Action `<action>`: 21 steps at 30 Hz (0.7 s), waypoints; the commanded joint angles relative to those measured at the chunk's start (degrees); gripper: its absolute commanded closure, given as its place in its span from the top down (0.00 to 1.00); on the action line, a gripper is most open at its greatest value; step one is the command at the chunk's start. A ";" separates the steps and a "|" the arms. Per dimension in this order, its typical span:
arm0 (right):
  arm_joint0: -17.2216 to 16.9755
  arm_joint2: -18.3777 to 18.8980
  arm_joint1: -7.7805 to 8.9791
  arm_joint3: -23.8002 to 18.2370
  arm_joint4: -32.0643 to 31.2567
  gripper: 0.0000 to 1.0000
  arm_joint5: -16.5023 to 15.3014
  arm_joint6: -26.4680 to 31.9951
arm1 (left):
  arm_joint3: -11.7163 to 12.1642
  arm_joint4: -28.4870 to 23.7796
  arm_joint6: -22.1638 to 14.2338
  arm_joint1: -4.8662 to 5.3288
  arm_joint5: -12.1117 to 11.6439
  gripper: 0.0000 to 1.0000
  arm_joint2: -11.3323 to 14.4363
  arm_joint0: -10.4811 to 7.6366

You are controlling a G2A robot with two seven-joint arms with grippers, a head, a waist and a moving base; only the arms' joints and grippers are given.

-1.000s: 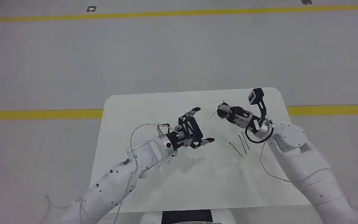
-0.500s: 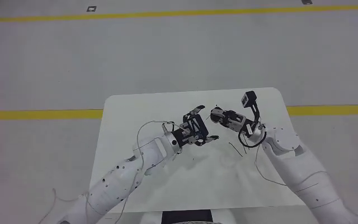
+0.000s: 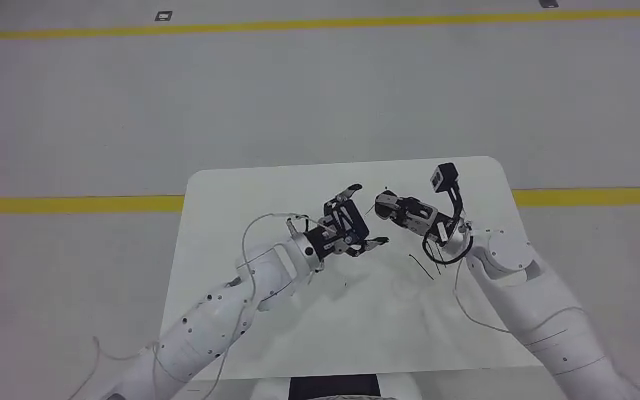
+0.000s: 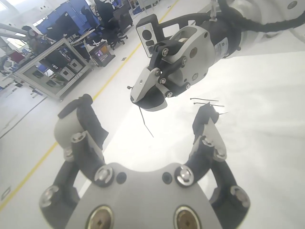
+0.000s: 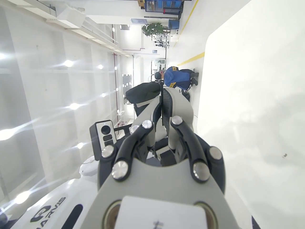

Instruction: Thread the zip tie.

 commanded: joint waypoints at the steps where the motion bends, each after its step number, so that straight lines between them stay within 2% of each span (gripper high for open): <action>1: -0.19 0.22 -0.05 -0.18 -0.26 0.00 0.05 -0.09 | -0.15 0.11 0.03 0.13 -0.26 1.00 -0.48 0.36; 2: -0.26 0.34 -0.08 -0.26 -0.37 0.00 0.03 -0.14 | -0.20 0.08 0.02 0.18 -0.37 1.00 -0.67 0.51; 3: -0.32 0.46 -0.11 -0.34 -0.58 0.00 -0.04 -0.23 | -0.23 0.05 0.00 0.21 -0.47 0.91 -0.83 0.64; 4: -0.43 0.60 -0.15 -0.45 -0.74 0.00 -0.15 -0.31 | -0.25 -0.02 -0.08 0.24 -0.53 0.77 -1.00 0.79; 5: -0.51 0.68 -0.19 -0.51 -0.79 0.00 -0.19 -0.31 | -0.19 -0.30 -0.21 0.25 -0.76 0.47 -1.03 0.93; 8: -0.69 0.93 -0.31 -0.59 -0.98 0.00 -0.28 -0.26 | 0.06 -0.60 -0.41 0.20 -1.25 0.40 -1.04 0.89; 14: -1.00 1.26 -0.54 -0.87 -2.25 0.00 -0.43 -0.40 | 0.41 -0.83 -0.46 0.04 -1.33 0.19 -0.93 0.79; 17: -1.18 1.44 -0.63 -1.09 -2.93 0.00 -0.50 -0.56 | 0.43 -0.87 -0.40 -0.01 -0.98 0.14 -0.98 0.93; 21: -1.44 1.70 -0.78 -1.36 -3.75 0.00 -0.55 -0.78 | 0.53 -0.91 -0.41 -0.06 -1.02 0.15 -0.99 1.09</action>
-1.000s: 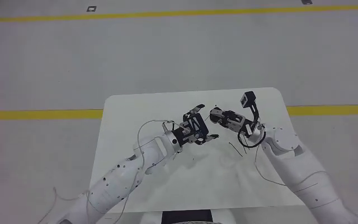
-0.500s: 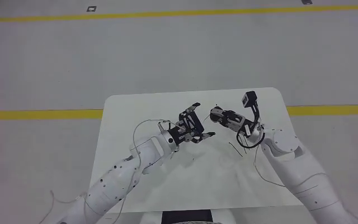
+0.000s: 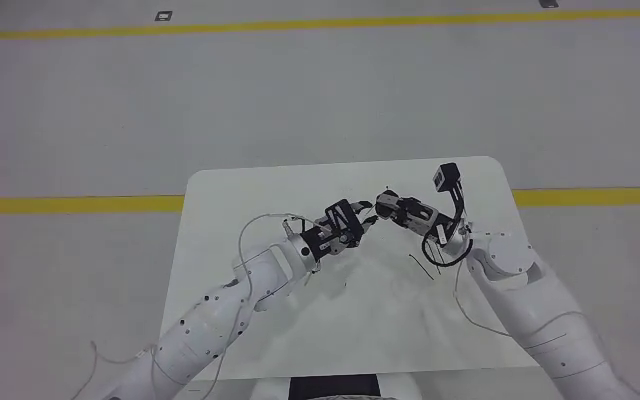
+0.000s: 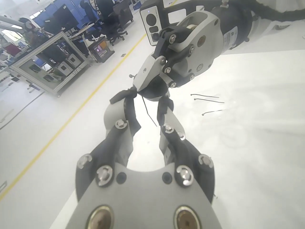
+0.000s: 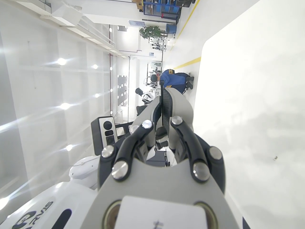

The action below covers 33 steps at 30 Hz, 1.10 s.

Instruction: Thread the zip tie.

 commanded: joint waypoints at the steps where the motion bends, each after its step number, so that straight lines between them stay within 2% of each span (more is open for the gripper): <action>1: -0.12 0.08 -0.06 -0.11 -0.46 0.00 -0.03 -0.09 | 0.05 -0.04 -0.02 -0.02 -0.12 0.15 0.02 0.05; 9: -0.50 0.27 -0.35 -0.60 -1.47 0.00 0.48 0.07 | 0.13 -0.11 -0.22 -0.16 -0.16 0.16 -0.03 0.02; 13: -0.62 0.22 -0.49 -0.80 -1.97 0.00 0.92 0.35 | 0.01 -0.12 -0.35 -0.19 -0.26 0.11 -0.15 0.04; 16: -0.61 0.22 -0.63 -0.78 -2.25 0.00 1.12 0.47 | -0.10 -0.05 -0.43 -0.20 -0.33 0.00 -0.28 0.09; 25: -0.66 0.36 -0.95 -0.85 -2.73 0.00 1.68 1.08 | -0.04 -0.19 -0.52 -0.27 -0.74 0.00 -0.45 0.12; 26: -0.65 0.37 -0.96 -0.84 -2.95 0.15 1.91 1.16 | 0.01 -0.23 -0.50 -0.28 -0.76 0.00 -0.51 0.12; 27: -0.65 0.43 -0.99 -0.88 -3.12 0.69 2.18 1.08 | 0.07 -0.31 -0.44 -0.27 -0.77 0.00 -0.69 0.11; 28: -0.67 0.48 -1.03 -0.91 -3.13 1.00 2.28 0.98 | 0.06 -0.38 -0.39 -0.24 -0.76 0.00 -0.85 0.16; 33: -0.67 1.29 -1.07 -0.59 -3.75 1.00 2.48 0.91 | -0.40 -1.58 0.24 0.08 -0.84 0.00 -2.56 1.16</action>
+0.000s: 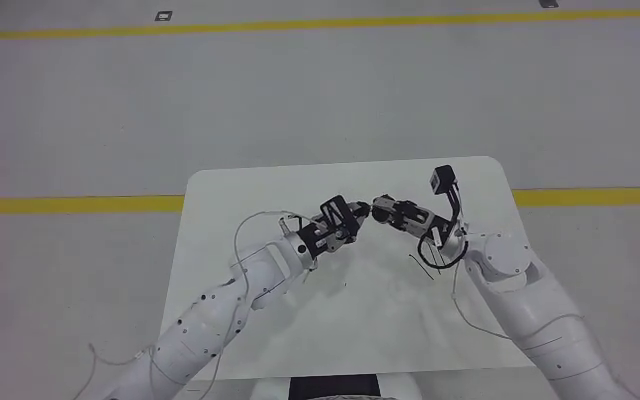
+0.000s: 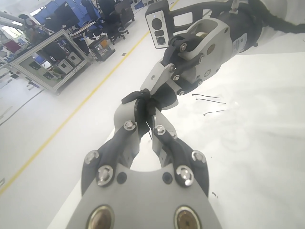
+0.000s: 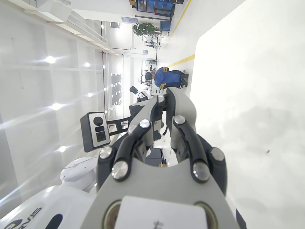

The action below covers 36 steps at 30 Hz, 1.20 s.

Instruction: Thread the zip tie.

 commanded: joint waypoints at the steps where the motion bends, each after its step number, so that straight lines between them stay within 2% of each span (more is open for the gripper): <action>1: -0.06 0.48 0.00 0.14 -0.17 1.00 -0.04 0.07 | -0.26 -0.64 0.34 0.24 -0.39 0.00 -1.04 0.63; 3: -0.15 0.92 0.00 0.25 -0.24 1.00 -0.12 -0.02 | -0.55 -1.65 0.80 0.46 -0.66 0.00 -2.11 1.28; 7: -0.38 1.82 0.03 0.40 -0.96 1.00 -0.85 0.11 | -1.31 -4.91 1.55 1.03 -2.96 0.00 -4.45 3.05; 9: -0.46 2.16 0.06 0.53 -1.62 1.00 -1.98 0.93 | -1.44 -9.18 2.30 1.31 -5.12 0.00 -5.76 4.08; 11: -0.36 2.42 0.15 0.68 -2.88 1.00 -3.49 2.43 | -1.33 -15.07 2.51 1.72 -5.12 0.00 -6.09 5.00; 14: -0.23 2.64 0.26 1.10 -4.55 1.00 -5.29 4.53 | -1.19 -21.78 1.62 2.69 -5.12 0.00 -5.55 4.97; 19: 0.17 2.71 0.36 1.93 -7.58 1.00 -8.24 6.89 | -1.47 -32.38 -0.05 5.21 -5.12 0.00 -3.28 3.89; 23: 0.06 2.79 0.34 2.01 -11.72 1.00 -11.35 5.03 | -0.55 -38.84 -0.08 7.20 -5.12 0.00 -1.86 2.91; 25: -0.01 2.59 0.22 2.22 -13.17 1.00 -12.19 3.41 | 0.50 -40.15 0.10 7.79 -5.12 0.00 -1.32 2.40; 35: -0.01 2.59 0.22 2.22 -13.17 1.00 -12.19 3.41 | 0.50 -40.15 0.10 7.79 -5.12 0.00 -1.32 2.40; 36: -0.01 2.59 0.22 2.22 -13.17 1.00 -12.19 3.41 | 0.61 -41.38 0.16 7.71 -5.12 0.00 -1.11 2.77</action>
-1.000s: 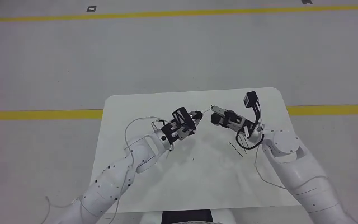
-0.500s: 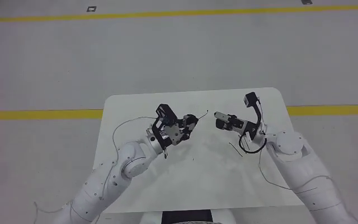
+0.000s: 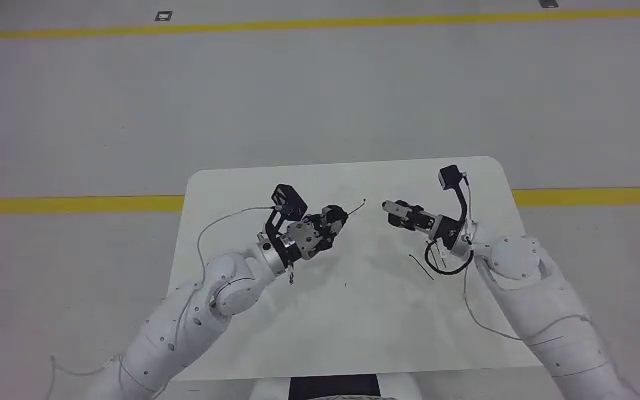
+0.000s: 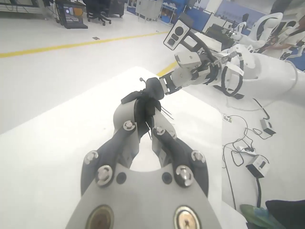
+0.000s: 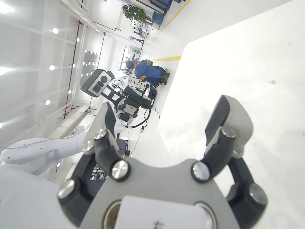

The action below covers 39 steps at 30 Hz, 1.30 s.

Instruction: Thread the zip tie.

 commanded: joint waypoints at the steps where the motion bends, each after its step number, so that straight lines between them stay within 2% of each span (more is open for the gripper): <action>1: 0.00 0.00 0.00 0.00 0.00 1.00 0.00 0.00 | 0.09 -3.75 -0.03 -0.19 0.00 0.00 0.46 0.65; 5: -0.25 0.11 0.00 -0.63 -1.34 1.00 -0.89 -0.33 | 0.67 -15.43 -3.13 -0.15 0.00 0.00 0.74 1.00; 6: -0.20 0.26 0.08 -0.57 -1.75 1.00 -1.88 0.79 | 0.59 -20.52 -6.17 0.01 0.00 0.00 0.97 0.95; 8: 0.03 0.37 0.18 -0.74 -1.95 1.00 -1.92 2.83 | 0.38 -28.04 -10.11 0.31 0.00 0.00 0.84 0.79; 9: 0.23 0.49 0.22 -0.75 -1.50 1.00 -1.92 4.34 | 0.18 -32.74 -13.30 0.54 0.00 0.00 0.70 0.58; 13: 1.22 0.49 0.24 0.64 -0.19 1.00 -1.92 8.85 | -0.33 -41.65 -19.34 1.19 0.00 0.00 -0.45 -0.02; 19: 3.34 -0.15 -0.34 3.67 5.82 1.00 -1.92 14.99 | -0.92 -49.94 -24.24 1.35 0.00 0.00 -1.77 0.14; 27: 3.34 -0.15 -0.34 3.67 5.82 1.00 -1.92 14.99 | -0.84 -49.85 -24.67 1.36 0.00 0.00 -1.86 0.08; 29: 3.18 -0.23 -0.39 3.66 6.03 1.00 -1.91 14.33 | -0.49 -49.45 -23.99 1.29 0.63 0.00 -1.72 0.21; 31: 3.14 -1.15 -0.70 4.84 12.21 1.00 -1.55 16.77 | 0.22 -51.10 -23.29 1.07 0.46 0.00 -1.37 0.57; 33: 4.60 -1.24 -0.89 7.99 19.24 1.00 -1.92 22.16 | 0.72 -54.51 -23.90 0.89 0.00 0.00 -1.29 0.79; 35: 6.12 -1.20 -1.03 10.01 21.82 1.00 -1.92 25.79 | 0.80 -56.53 -24.82 0.81 0.00 0.00 -1.56 0.74; 37: 7.30 -1.57 -1.40 12.69 28.02 1.00 -1.92 31.31 | 0.45 -59.71 -26.04 0.65 0.00 0.00 -2.00 0.84; 39: 8.53 -1.77 -1.67 14.54 30.17 1.00 -1.92 35.06 | 0.35 -61.78 -27.13 0.51 0.00 0.00 -2.47 0.99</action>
